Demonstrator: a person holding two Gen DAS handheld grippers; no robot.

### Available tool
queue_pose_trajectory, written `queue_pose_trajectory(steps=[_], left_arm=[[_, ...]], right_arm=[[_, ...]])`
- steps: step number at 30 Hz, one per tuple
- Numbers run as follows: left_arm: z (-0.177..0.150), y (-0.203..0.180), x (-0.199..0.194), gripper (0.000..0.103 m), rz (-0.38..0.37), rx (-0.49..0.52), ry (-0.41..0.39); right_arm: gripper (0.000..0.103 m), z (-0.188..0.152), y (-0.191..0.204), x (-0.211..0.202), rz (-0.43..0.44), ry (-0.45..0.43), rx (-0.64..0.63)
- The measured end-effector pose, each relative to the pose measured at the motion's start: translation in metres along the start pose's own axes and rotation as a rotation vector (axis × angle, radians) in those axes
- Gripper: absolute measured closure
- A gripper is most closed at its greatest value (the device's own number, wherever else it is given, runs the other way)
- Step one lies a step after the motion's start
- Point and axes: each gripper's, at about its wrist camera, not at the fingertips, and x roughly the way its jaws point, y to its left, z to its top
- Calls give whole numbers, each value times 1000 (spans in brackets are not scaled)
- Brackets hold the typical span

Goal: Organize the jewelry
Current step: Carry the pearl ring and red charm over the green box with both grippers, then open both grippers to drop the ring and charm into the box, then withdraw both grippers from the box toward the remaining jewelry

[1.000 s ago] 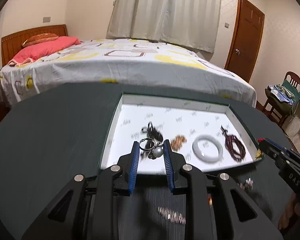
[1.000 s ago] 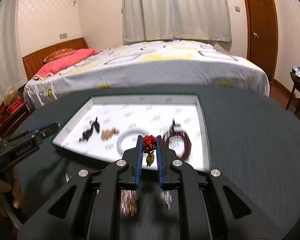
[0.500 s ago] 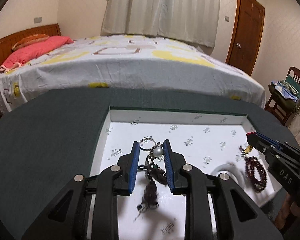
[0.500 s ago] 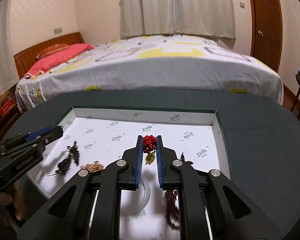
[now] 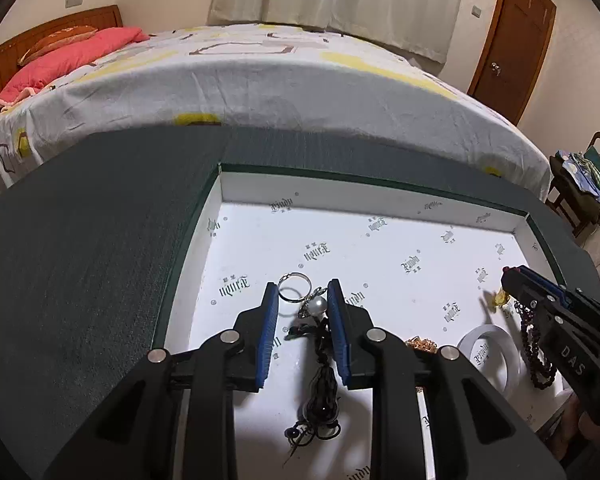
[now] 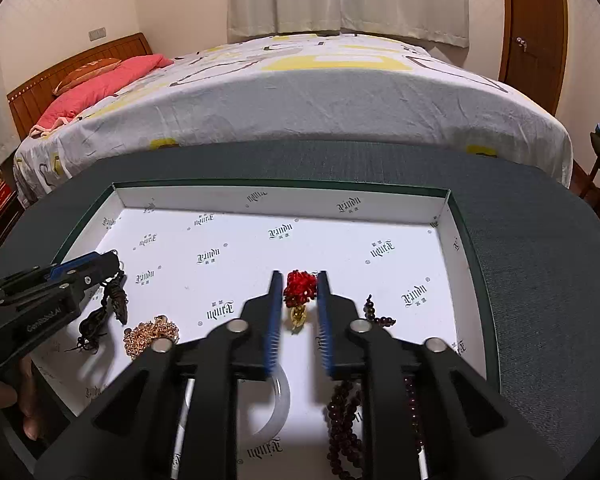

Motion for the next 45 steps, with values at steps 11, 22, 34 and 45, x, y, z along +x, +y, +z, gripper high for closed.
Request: queue_pose_trajectory(steps=[11,22,34,45], left_arm=[[-4,-1,-9,52,-12,-17,-41],[-12,-9,-30,46,-9,3,-115],[-50,-21,-79,46,-17,-20,-171],[-101,-24,-115,46,-1,-42,-167]], right_arm=[[64,-4,-1,-13,6,-52,14],[60,-16,0,-42,11,-118,18],[58,-55,9,-93,40,-135,28],[58,-111,11,-130,42,-87,7]])
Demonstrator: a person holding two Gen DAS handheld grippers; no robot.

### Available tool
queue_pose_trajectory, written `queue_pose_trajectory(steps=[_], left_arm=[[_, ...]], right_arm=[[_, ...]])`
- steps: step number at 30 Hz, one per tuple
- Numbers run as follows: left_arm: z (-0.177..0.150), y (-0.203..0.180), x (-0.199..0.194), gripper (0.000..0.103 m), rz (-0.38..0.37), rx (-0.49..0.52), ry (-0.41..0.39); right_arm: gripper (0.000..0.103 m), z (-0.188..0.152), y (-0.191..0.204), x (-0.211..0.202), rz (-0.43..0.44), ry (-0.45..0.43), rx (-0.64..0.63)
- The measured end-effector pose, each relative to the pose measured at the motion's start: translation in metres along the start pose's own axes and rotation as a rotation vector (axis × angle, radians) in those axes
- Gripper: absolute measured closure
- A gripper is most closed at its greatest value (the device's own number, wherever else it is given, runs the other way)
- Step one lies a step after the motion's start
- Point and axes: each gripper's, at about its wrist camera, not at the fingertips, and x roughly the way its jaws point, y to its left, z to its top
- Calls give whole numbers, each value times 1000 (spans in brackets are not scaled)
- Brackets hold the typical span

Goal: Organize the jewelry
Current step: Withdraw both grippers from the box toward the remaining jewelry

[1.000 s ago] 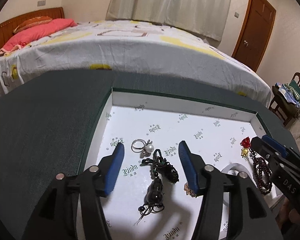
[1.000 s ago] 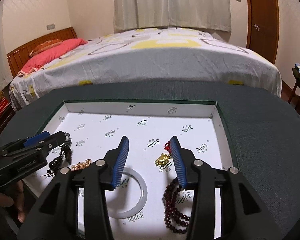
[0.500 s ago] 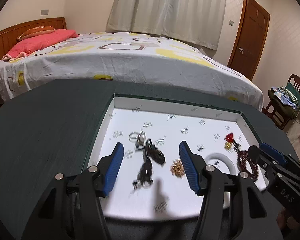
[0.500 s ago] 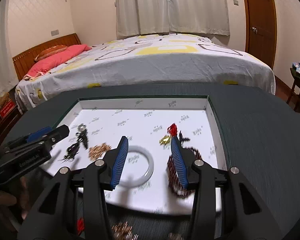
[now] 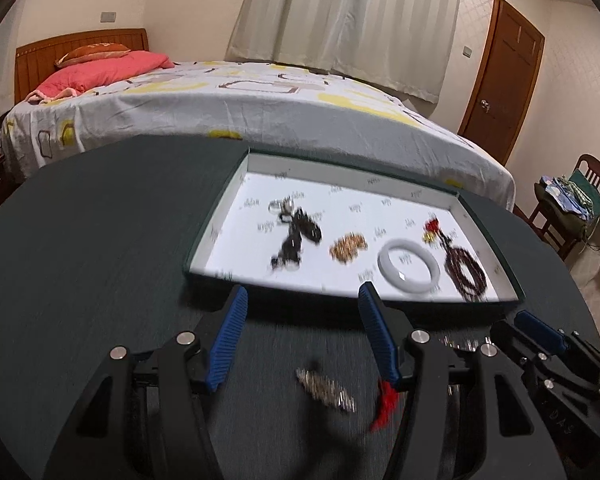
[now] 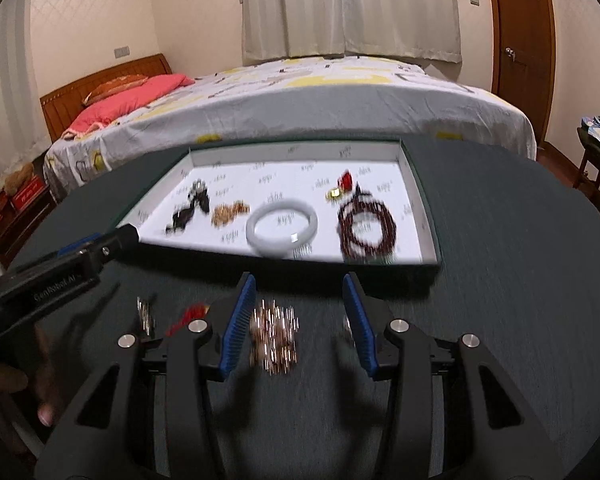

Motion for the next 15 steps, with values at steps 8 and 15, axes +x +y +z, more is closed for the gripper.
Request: queue_pose_trajectory(steps=[8,15], left_arm=[[-29,2,-6,46,28,12,53],[-28,2,-10,46,32,8,36]], right_arm=[[58,-22,-4,-11,-3,30,14],[58,-13,-16,-8,-51,36,28]])
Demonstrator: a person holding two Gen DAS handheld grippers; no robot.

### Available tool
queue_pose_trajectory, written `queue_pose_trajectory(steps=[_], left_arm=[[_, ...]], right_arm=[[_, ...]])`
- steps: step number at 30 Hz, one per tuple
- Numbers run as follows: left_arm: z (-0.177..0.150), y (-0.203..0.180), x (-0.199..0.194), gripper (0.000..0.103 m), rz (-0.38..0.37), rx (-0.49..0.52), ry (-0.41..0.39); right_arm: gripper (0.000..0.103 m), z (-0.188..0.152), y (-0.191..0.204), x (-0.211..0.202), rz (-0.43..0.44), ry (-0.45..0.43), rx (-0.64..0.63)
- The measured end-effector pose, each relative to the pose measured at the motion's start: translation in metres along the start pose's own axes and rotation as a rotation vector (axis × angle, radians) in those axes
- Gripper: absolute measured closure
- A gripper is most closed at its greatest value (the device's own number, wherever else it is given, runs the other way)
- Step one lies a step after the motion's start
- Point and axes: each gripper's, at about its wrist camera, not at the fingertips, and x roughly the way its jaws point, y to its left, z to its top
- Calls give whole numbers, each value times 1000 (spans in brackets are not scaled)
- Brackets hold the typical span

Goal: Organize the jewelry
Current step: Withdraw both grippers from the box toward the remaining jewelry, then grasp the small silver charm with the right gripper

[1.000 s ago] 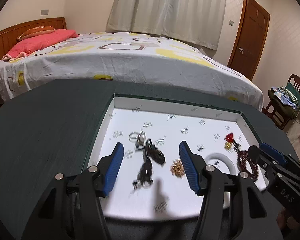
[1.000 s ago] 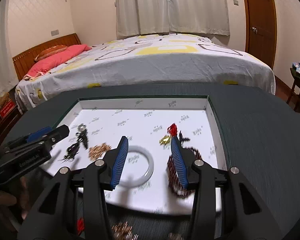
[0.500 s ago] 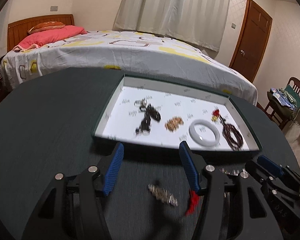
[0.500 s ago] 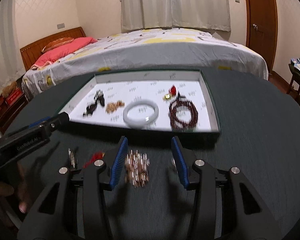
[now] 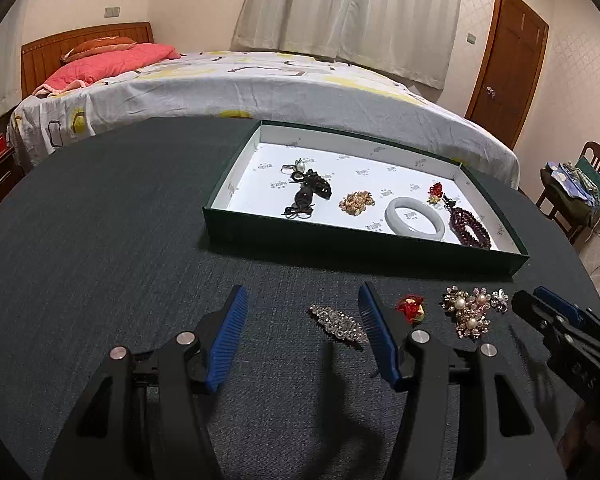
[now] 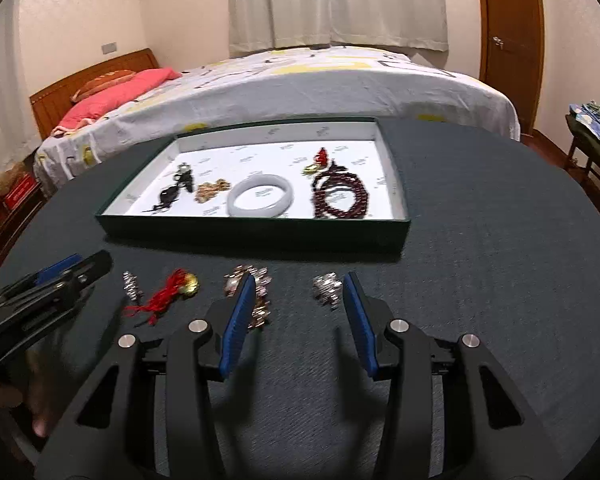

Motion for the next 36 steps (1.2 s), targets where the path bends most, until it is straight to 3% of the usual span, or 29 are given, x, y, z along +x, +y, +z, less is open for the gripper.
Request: queue_pose_trajectory(steps=[8,10,15,18,36], left_arm=[[-2,0,5,46,-7,-5,27],[-3,-1,6,46,-9,-7,34],[-4,-3,8,46,-15,-4,47],[-4,-5,10,46,-20,-1,56],[-3,-15,30,49,-23,18,137]], right_arm=[[61,9,-8,26,-35,74,1],[70,8,-7,32,-37,94,-5],[78,4,-6,40,-29,143,-16],[88,3,-5,41,-30,146,-24],[91,-1,-12,28,32,129,5]])
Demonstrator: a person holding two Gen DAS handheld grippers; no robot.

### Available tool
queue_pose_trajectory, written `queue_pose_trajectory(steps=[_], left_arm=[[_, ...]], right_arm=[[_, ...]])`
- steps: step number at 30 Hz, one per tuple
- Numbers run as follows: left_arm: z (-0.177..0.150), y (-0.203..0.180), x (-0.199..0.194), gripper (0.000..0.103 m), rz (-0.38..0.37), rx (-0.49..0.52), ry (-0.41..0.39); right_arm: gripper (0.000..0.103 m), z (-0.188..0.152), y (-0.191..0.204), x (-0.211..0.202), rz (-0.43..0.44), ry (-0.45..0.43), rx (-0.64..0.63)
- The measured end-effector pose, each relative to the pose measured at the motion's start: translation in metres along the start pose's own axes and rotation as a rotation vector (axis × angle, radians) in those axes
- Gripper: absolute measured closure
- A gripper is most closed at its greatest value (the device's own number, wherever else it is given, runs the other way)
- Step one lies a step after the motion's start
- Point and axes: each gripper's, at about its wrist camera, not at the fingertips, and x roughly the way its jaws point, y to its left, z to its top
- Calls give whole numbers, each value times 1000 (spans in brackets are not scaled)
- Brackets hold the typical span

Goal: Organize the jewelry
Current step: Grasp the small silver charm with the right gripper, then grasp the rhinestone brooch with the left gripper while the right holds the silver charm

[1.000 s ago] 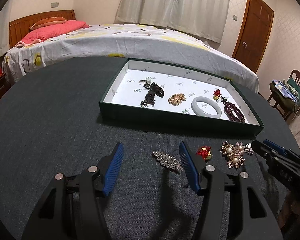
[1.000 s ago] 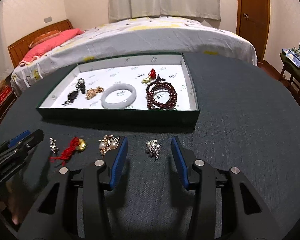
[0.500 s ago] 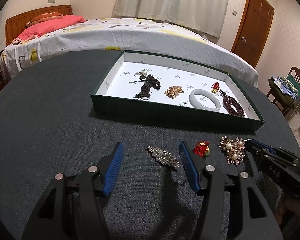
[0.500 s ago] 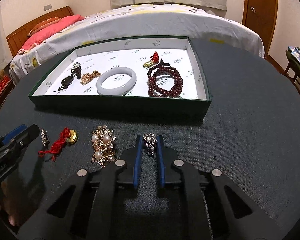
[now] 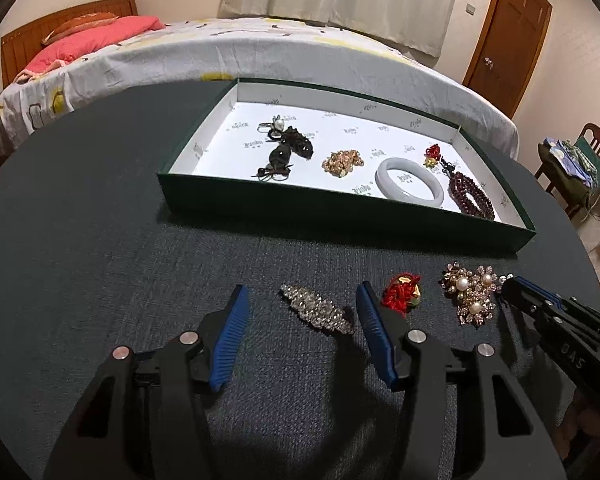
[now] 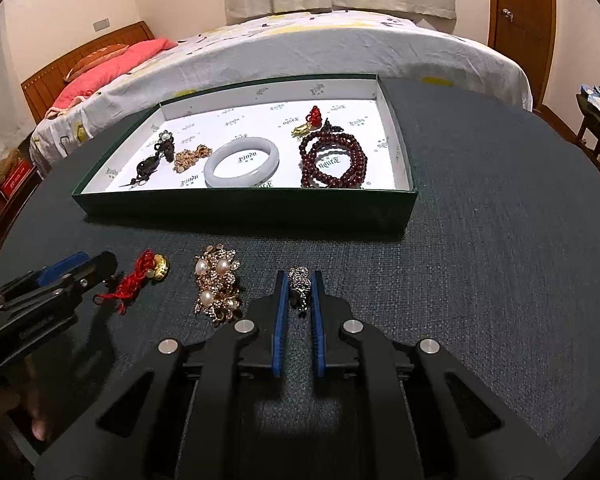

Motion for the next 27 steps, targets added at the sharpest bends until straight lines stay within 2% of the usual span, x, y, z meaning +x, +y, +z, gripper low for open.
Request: queue_pose_trajectory(steps=[6,8,10,13,27], left_arm=[[-2,3,-2,61,4,16,2],[-4,5,-4,61,-3,21,3],[-6,4,-6,69,-3,31,3],[-7,2,-8,73,-5,59,0],[-2,1,-2,74,-44,50,8]], right_arm=[[91,0,0,-2,10,-5,4],[91,0,-1,-3,12,-8,6],[91,0,-1,-4,13,-9,8],[91,0,0,-4,13,-12,7],[91,0,2,-4,21,-7,15]])
